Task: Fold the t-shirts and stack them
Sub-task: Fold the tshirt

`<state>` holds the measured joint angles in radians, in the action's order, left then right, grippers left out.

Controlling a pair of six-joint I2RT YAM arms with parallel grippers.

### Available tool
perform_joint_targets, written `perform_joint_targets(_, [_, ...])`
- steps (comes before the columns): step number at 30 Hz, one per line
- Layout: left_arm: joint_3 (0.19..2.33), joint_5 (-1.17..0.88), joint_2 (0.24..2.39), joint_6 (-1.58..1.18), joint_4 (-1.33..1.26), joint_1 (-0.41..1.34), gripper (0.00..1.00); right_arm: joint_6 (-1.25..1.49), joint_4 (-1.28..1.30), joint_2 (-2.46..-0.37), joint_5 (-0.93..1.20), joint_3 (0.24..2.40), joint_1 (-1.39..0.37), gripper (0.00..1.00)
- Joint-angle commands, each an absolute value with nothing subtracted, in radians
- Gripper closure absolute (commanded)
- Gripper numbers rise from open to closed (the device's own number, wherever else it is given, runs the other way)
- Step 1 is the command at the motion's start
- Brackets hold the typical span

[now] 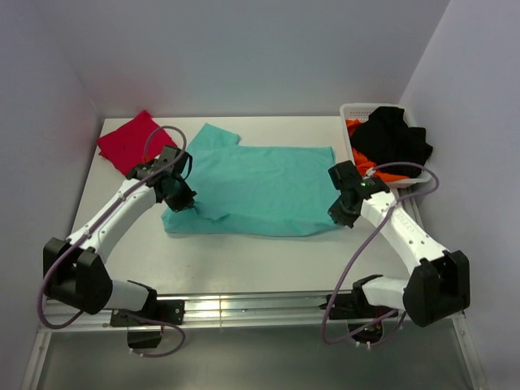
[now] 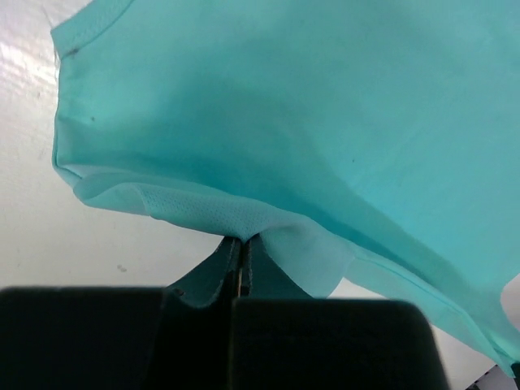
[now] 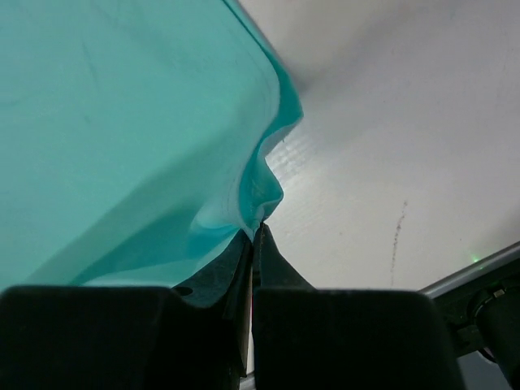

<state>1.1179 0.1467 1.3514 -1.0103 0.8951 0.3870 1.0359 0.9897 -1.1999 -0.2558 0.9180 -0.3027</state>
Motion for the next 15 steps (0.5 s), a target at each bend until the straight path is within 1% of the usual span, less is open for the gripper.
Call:
perform_joint_targets(1, [1.21, 0.117, 1.41, -0.933, 0.861, 0.333, 1.0, 0.989, 0.988, -1.279, -0.311, 1.012, -0.273, 1.0])
perform_joint_targets(3, [1.267, 0.104, 1.469, -0.899, 0.848, 0.296, 1.0, 0.962, 0.968, -1.322, -0.313, 1.071, -0.252, 1.0])
perform_joint_targets(8, [1.437, 0.058, 1.67, -0.812, 0.827, 0.232, 1.0, 0.919, 0.948, -1.528, -0.313, 1.259, -0.206, 1.0])
perform_joint_targets(9, [1.465, 0.049, 1.71, -0.801, 0.819, 0.223, 0.93, 0.901, 0.943, -1.566, -0.302, 1.291, -0.201, 1.0])
perform_joint_targets(10, [1.492, 0.011, 1.798, -0.789, 0.798, 0.201, 0.58, 0.9, 0.954, -1.654, -0.304, 1.33, -0.187, 0.96])
perform_joint_targets(11, [1.561, 0.008, 1.851, -0.772, 0.801, 0.189, 0.44, 0.896, 0.959, -1.702, -0.299, 1.406, -0.178, 0.87])
perform_joint_targets(12, [1.612, -0.011, 1.905, -0.778, 0.817, 0.172, 0.03, 0.887, 0.969, -1.751, -0.282, 1.454, -0.169, 0.35])
perform_joint_targets(13, [1.664, -0.044, 1.99, -0.773, 0.845, 0.14, 0.01, 0.882, 0.991, -1.851, -0.269, 1.509, -0.146, 0.14])
perform_joint_targets(14, [1.766, -0.048, 2.021, -0.776, 0.86, 0.127, 0.0, 0.876, 1.056, -1.899, -0.265, 1.637, -0.137, 0.0])
perform_joint_targets(15, [1.817, -0.048, 2.042, -0.779, 0.874, 0.118, 0.01, 0.871, 1.099, -1.942, -0.271, 1.708, -0.133, 0.0])
